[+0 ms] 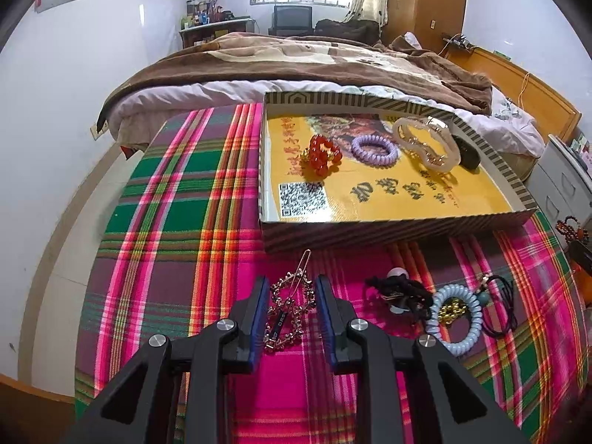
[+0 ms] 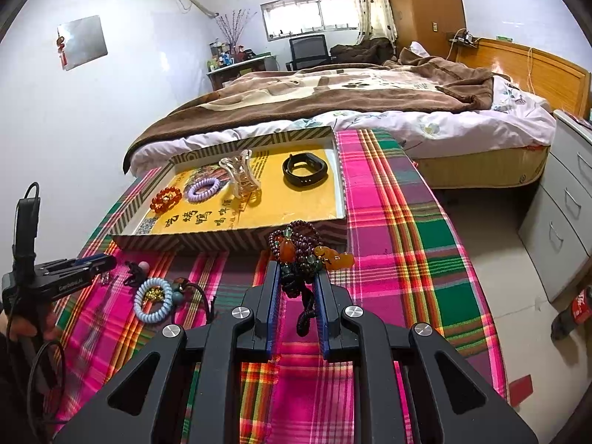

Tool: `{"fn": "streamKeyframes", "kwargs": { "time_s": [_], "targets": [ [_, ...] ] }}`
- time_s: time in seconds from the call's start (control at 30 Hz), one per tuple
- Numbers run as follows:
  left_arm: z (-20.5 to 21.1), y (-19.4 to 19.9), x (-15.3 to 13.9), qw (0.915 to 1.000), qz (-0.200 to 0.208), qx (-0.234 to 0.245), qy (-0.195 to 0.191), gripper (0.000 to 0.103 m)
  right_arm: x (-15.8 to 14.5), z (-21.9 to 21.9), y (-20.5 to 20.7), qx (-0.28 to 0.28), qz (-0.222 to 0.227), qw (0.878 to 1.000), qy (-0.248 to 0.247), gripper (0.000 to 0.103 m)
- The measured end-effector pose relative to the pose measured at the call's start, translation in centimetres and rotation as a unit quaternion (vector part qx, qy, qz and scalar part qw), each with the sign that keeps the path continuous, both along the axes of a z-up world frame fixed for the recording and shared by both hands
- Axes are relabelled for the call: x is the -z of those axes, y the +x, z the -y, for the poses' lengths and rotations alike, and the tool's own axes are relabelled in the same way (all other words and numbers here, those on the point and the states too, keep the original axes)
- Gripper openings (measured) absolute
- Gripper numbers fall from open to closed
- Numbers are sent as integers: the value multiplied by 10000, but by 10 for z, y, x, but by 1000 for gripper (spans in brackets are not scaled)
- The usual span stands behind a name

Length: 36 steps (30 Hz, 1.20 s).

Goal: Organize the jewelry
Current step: 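Carry the hair pin and bead bracelet with both grippers over the yellow tray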

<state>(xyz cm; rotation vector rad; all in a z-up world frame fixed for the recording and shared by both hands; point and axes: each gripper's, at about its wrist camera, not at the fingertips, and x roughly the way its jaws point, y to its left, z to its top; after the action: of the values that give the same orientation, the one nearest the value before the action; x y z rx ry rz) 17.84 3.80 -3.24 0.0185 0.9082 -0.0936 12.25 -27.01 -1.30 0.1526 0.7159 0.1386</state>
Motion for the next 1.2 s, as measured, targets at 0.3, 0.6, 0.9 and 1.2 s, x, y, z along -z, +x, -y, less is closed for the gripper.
{"fn": "streamKeyframes", "kwargs": {
  "time_s": [0.3,0.6,0.9,1.2],
  "targets": [
    [4,-6,-28,9996,261,136,-44,23,-24,-6,6,-92,274,9995,-94,18],
    [17,11,-53,9983,439,332,-168,23,-40,-17,33,-245,384,9986,-257,18],
    [43,53,-48,9974,274,534,-409,23,-28,-25,89,-379,93,9982,-446,18],
    [69,89,-18,9971,-74,643,-406,23,7,-28,129,-458,-394,9956,-714,18]
  ]
}}
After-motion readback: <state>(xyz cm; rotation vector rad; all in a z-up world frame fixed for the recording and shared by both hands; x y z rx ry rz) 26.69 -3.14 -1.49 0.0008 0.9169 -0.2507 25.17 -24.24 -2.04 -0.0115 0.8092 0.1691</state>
